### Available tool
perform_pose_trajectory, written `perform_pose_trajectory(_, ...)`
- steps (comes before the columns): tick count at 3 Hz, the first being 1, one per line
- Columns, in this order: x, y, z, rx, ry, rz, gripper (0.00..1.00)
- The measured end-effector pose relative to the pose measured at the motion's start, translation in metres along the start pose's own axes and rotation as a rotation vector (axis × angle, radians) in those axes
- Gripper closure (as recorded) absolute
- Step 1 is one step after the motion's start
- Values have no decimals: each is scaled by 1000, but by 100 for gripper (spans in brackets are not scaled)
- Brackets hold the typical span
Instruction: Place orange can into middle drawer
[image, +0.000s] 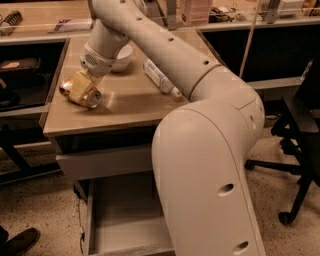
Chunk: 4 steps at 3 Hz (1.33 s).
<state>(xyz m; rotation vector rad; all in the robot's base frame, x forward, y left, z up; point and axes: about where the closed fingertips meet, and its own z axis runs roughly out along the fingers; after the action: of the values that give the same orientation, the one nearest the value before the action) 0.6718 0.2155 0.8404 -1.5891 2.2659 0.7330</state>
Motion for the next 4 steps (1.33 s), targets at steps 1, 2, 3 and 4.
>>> perform_pose_trajectory(1, 0, 0, 0, 0, 0, 0, 100)
perform_pose_trajectory(2, 13, 9, -9, 26, 9, -4, 100)
perform_pose_trajectory(3, 43, 30, -32, 76, -5, 27, 100)
perform_pose_trajectory(4, 83, 55, -48, 112, 10, 72, 100)
